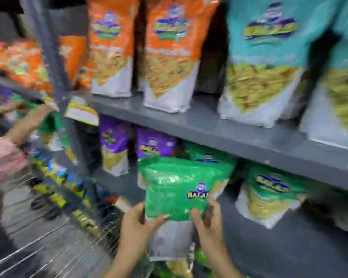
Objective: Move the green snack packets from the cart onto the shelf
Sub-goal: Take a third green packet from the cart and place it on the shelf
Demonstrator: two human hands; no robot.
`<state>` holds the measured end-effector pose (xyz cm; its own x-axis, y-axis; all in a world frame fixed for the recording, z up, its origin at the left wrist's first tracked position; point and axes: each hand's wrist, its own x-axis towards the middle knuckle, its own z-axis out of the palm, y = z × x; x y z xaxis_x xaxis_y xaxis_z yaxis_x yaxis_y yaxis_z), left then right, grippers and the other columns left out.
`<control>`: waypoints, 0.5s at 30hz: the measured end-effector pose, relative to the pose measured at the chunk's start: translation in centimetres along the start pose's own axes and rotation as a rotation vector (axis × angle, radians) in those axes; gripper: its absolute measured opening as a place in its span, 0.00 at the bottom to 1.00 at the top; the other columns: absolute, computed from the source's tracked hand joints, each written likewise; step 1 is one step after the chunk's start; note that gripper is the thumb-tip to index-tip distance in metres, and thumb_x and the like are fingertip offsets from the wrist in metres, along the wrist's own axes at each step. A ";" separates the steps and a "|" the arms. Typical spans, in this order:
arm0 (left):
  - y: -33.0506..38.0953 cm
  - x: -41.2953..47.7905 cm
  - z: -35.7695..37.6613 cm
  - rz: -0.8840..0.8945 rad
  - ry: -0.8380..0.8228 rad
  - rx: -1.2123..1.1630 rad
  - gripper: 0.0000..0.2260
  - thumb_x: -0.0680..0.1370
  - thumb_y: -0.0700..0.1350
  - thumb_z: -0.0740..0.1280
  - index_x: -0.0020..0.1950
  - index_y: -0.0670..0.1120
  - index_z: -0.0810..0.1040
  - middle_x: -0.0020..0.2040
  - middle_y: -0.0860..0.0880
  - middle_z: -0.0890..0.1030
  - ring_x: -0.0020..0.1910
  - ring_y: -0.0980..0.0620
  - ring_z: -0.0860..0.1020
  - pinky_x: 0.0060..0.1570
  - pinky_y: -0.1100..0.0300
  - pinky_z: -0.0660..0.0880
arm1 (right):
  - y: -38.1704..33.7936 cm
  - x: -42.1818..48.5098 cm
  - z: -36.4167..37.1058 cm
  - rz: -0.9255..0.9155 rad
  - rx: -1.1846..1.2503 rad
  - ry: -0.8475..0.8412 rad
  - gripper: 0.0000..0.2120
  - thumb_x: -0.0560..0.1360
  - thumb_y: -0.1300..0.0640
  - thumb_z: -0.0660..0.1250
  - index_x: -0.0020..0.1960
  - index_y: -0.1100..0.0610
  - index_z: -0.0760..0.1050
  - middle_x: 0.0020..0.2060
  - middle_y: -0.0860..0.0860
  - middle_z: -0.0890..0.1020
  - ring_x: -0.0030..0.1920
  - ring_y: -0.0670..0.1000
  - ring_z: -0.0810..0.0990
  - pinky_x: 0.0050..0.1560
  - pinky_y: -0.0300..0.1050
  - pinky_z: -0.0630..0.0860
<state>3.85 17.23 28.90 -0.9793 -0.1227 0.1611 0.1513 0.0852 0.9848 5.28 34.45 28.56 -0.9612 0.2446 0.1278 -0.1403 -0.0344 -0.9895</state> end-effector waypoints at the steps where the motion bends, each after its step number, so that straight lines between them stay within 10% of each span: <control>1: 0.6 -0.7 2.9 0.009 -0.066 -0.022 0.13 0.60 0.37 0.81 0.41 0.41 0.83 0.35 0.54 0.87 0.34 0.61 0.81 0.35 0.71 0.76 | -0.2 -0.7 -3.0 0.001 0.003 0.039 0.15 0.72 0.71 0.66 0.54 0.57 0.68 0.44 0.46 0.79 0.37 0.30 0.77 0.41 0.24 0.71; 4: 1.3 -2.4 10.7 0.034 -0.213 -0.054 0.18 0.54 0.49 0.82 0.38 0.43 0.84 0.35 0.54 0.87 0.33 0.62 0.81 0.34 0.69 0.77 | -1.8 -2.4 -11.1 0.005 -0.001 0.169 0.17 0.71 0.74 0.64 0.52 0.56 0.68 0.47 0.45 0.80 0.40 0.31 0.79 0.41 0.23 0.72; 11: 2.5 -6.0 30.0 -0.062 -0.601 -0.080 0.13 0.59 0.35 0.80 0.39 0.46 0.83 0.35 0.54 0.87 0.36 0.59 0.83 0.38 0.62 0.79 | -2.7 -4.5 -29.5 -0.107 -0.185 0.455 0.18 0.73 0.70 0.64 0.53 0.49 0.66 0.50 0.53 0.80 0.46 0.41 0.80 0.46 0.28 0.75; 15: 3.3 -6.6 37.8 -0.040 -0.660 -0.061 0.14 0.61 0.34 0.79 0.36 0.50 0.81 0.27 0.62 0.82 0.30 0.68 0.79 0.32 0.71 0.75 | -3.2 -3.1 -36.2 -0.123 -0.247 0.526 0.19 0.68 0.46 0.71 0.54 0.43 0.66 0.51 0.55 0.80 0.50 0.49 0.80 0.51 0.38 0.76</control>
<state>5.69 55.71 28.62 -0.8581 0.5087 0.0698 0.1015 0.0348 0.9942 17.27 68.86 28.94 -0.6859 0.6819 0.2540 -0.1231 0.2354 -0.9641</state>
